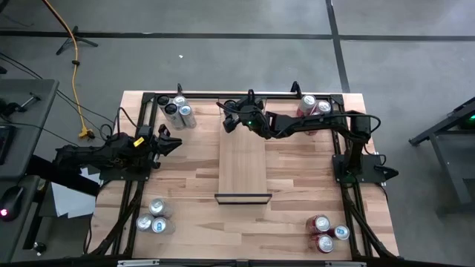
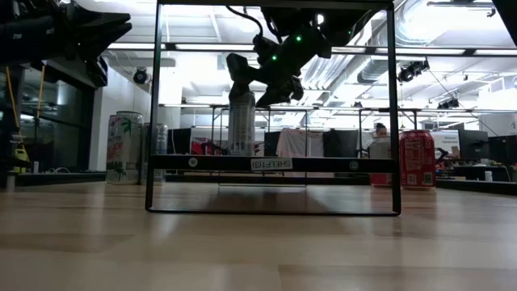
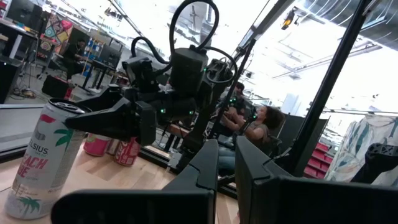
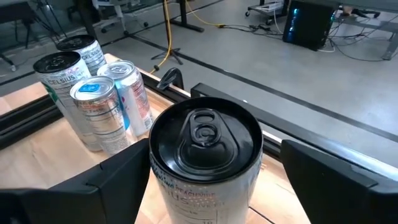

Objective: Place canned beverage on shelf
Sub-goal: Put the top right white-pink soda can on the shelf

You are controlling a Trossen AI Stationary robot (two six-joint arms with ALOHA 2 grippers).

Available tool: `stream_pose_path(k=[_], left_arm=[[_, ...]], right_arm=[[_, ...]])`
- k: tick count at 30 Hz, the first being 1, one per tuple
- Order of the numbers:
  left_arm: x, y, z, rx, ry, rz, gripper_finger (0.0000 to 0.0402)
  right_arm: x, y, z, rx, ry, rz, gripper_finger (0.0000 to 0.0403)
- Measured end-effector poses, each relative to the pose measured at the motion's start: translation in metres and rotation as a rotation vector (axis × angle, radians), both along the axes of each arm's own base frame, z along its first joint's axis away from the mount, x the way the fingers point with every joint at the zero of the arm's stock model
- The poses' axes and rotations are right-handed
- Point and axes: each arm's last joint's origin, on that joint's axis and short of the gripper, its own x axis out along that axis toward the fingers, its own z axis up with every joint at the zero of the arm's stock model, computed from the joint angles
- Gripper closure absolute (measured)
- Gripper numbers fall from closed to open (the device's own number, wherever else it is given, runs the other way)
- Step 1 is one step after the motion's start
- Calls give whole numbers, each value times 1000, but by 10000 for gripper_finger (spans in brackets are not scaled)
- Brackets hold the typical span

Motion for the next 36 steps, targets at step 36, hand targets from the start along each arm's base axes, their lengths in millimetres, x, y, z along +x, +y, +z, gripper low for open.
stream_pose_path(k=[36], left_arm=[[0, 0, 0, 1, 0, 0, 398]], right_arm=[[-9, -48, 3, 24, 13, 379, 147]])
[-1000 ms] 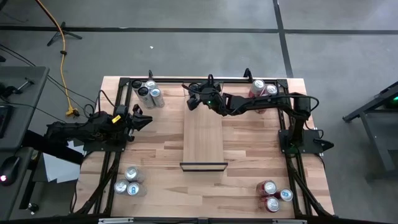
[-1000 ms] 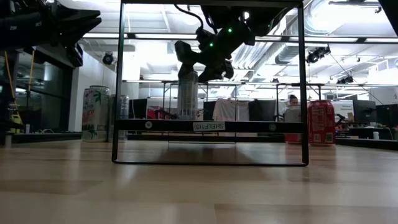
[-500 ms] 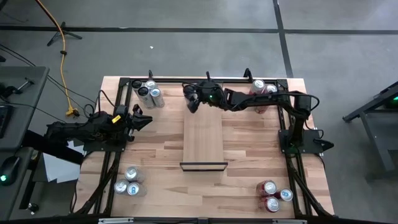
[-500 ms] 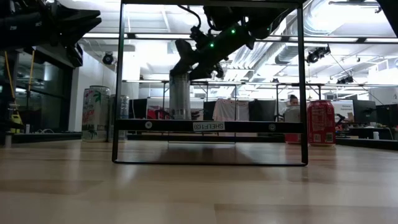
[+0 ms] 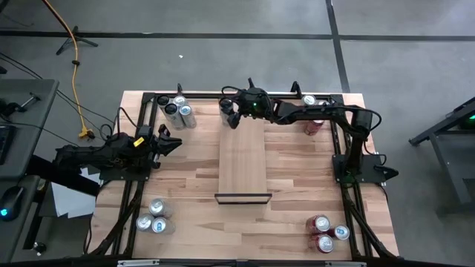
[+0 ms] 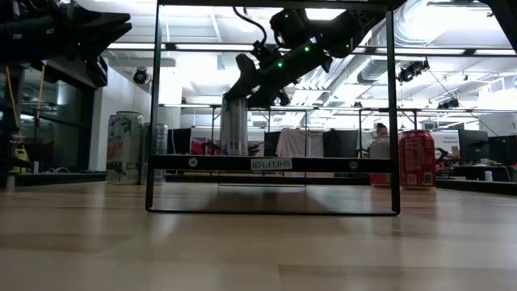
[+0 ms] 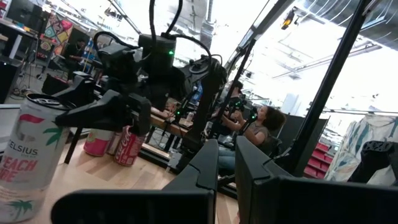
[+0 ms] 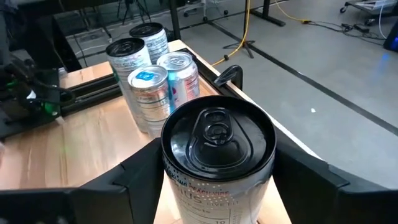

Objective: Place canned beverage on shelf
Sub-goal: Put the top right white-pink soda can on the shelf

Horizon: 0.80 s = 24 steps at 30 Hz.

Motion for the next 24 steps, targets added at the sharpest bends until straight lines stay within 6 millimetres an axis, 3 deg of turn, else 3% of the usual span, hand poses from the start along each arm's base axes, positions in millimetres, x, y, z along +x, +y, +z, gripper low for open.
stream_pose_path(k=[24], left_arm=[[1, 0, -2, 0, 20, 0, 398]], right_arm=[[1, 0, 0, -18, 1, 8, 126]])
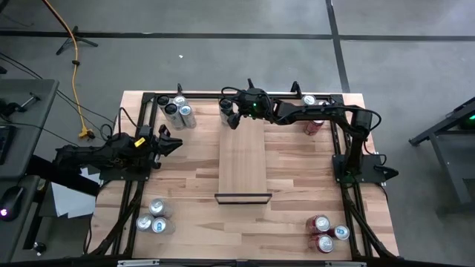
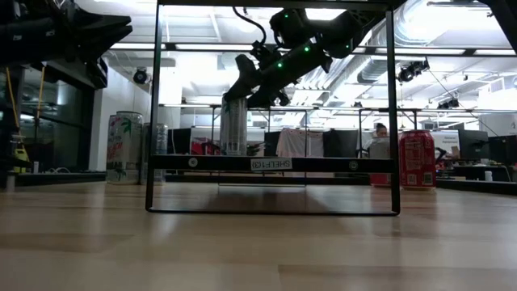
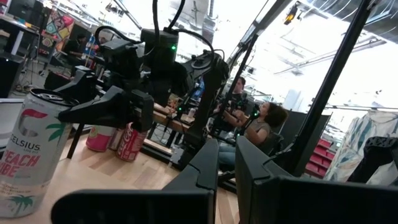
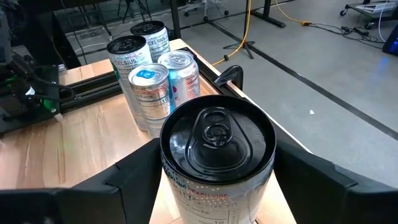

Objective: Place canned beverage on shelf
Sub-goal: Put the top right white-pink soda can on the shelf, then put the bottom white-pink soda can on the shelf aligned with the other white-pink soda can

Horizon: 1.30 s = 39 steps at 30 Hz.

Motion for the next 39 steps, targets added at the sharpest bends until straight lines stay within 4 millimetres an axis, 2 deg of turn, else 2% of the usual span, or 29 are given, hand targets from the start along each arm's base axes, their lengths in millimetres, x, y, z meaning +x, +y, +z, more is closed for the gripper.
stream_pose_path(k=[18, 30, 39], left_arm=[[0, 0, 0, 0, 0, 0, 398], [0, 0, 0, 0, 1, 0, 398], [0, 0, 0, 0, 1, 0, 398]], right_arm=[[0, -1, 0, 11, -14, -32, 122], [0, -1, 1, 7, -13, -32, 66], [-14, 4, 25, -79, 37, 8, 59]])
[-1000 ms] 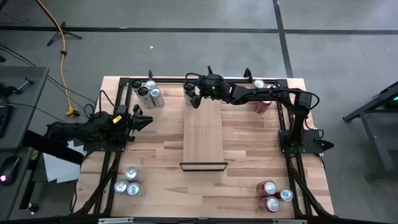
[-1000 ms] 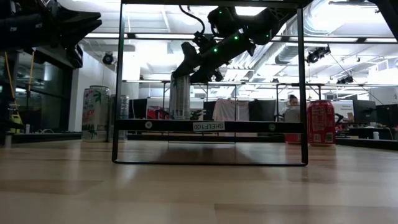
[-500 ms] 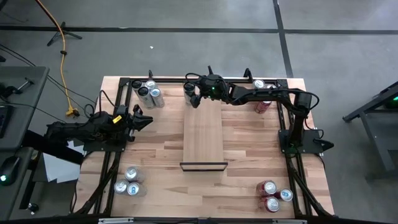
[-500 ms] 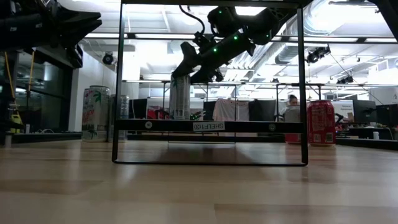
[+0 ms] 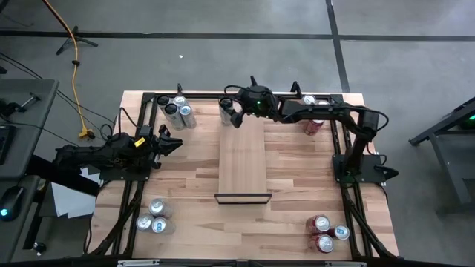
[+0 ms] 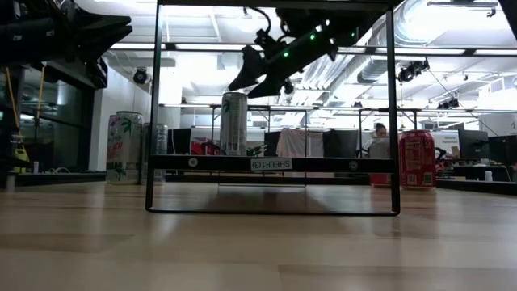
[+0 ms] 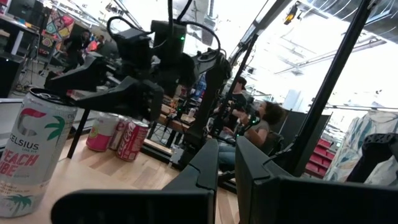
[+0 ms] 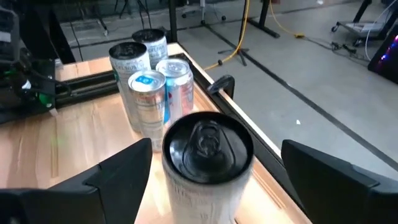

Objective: Place canned beverage on shelf
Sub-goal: Put the bottom white-pink soda can on the shelf aligned with the other white-pink soda can

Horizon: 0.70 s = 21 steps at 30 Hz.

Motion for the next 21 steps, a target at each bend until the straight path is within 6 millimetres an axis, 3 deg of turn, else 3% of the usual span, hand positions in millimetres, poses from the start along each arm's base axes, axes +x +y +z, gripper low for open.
stream_pose_path(k=[10, 17, 21], left_arm=[[0, 0, 0, 0, 0, -1, 398], [0, 0, 0, 0, -1, -1, 398], [0, 0, 0, 10, -1, 2, 398]], right_arm=[[-39, 14, 41, 37, 82, 0, 59], [-98, 37, 98, 65, 49, 43, 59], [-137, 52, 120, 76, 65, 42, 59]])
